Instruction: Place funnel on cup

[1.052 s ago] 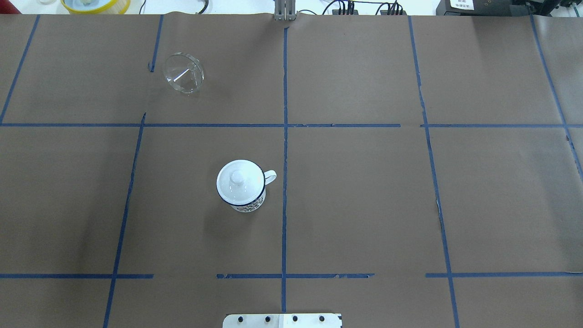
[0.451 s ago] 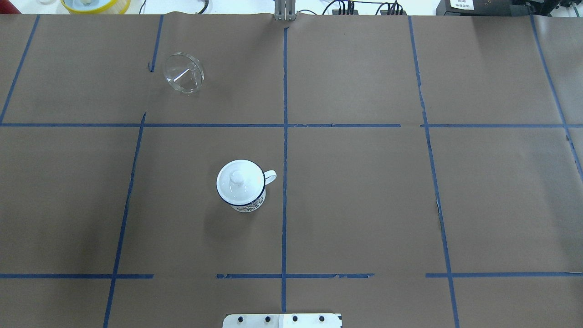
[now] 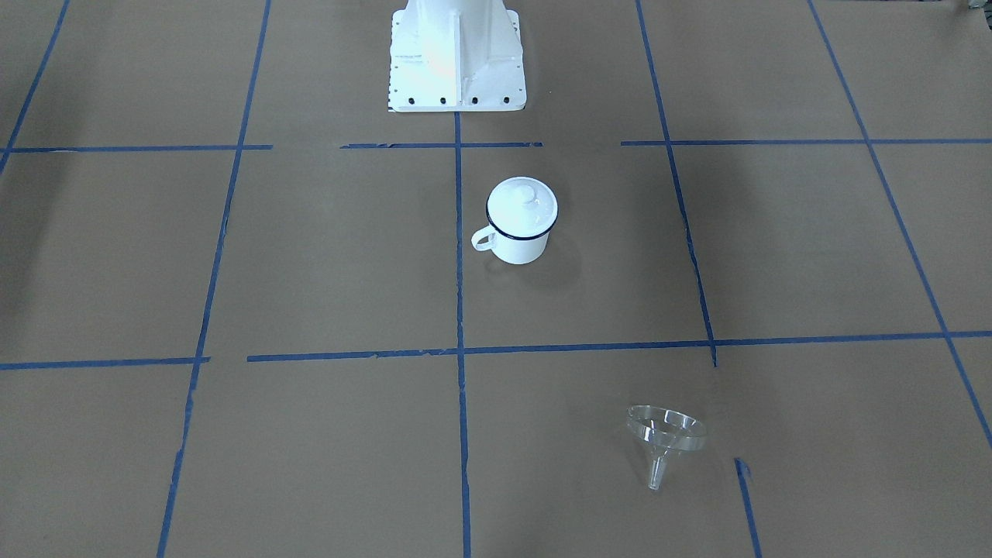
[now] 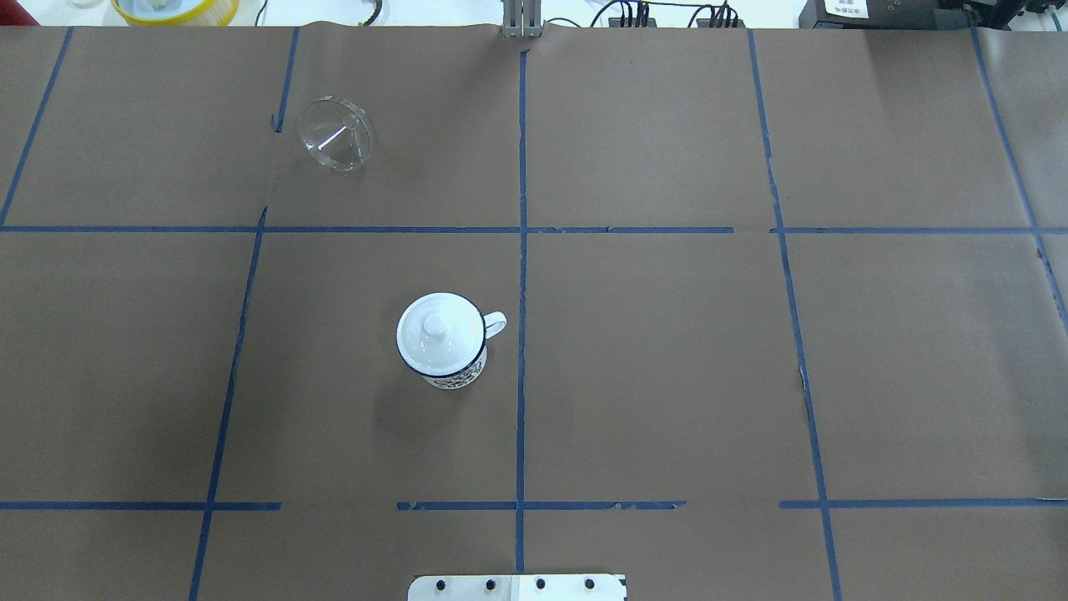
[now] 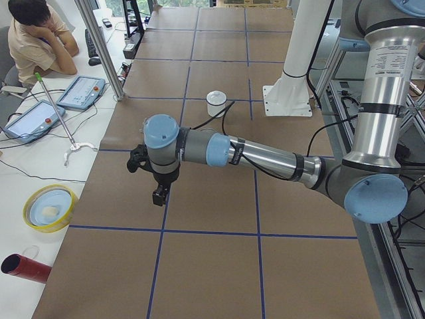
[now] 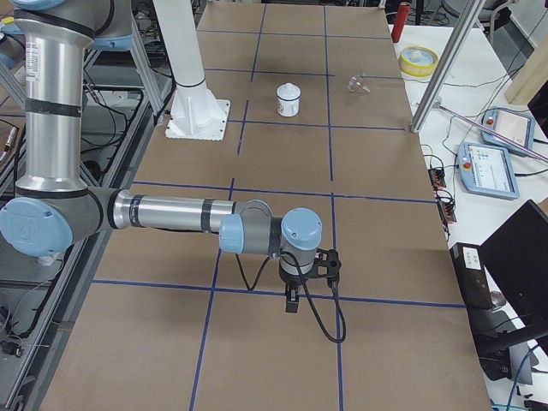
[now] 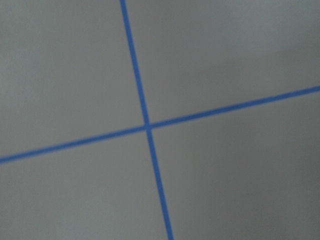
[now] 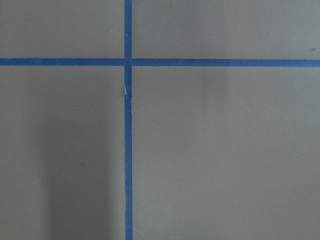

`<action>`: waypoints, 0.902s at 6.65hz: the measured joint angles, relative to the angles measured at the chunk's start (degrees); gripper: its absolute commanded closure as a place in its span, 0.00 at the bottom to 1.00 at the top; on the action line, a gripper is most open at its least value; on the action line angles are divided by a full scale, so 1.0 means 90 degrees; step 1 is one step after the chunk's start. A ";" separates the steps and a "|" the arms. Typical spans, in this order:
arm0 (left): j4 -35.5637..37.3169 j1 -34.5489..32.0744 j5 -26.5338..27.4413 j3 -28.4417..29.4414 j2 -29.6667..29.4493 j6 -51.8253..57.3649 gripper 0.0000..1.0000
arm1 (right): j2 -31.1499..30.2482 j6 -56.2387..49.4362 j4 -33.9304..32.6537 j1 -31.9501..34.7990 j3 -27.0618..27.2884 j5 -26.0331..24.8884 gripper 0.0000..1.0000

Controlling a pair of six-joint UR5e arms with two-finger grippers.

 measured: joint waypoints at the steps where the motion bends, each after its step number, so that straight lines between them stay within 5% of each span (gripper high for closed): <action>1: -0.0019 0.0017 -0.0004 -0.0071 -0.0488 -0.0522 0.00 | 0.0000 0.0000 0.0000 0.0000 0.0000 0.0000 0.00; 6: -0.0656 0.1233 0.0291 -0.1293 -0.1362 -0.4421 0.00 | 0.0000 0.0000 0.0000 0.0000 -0.0004 0.0000 0.00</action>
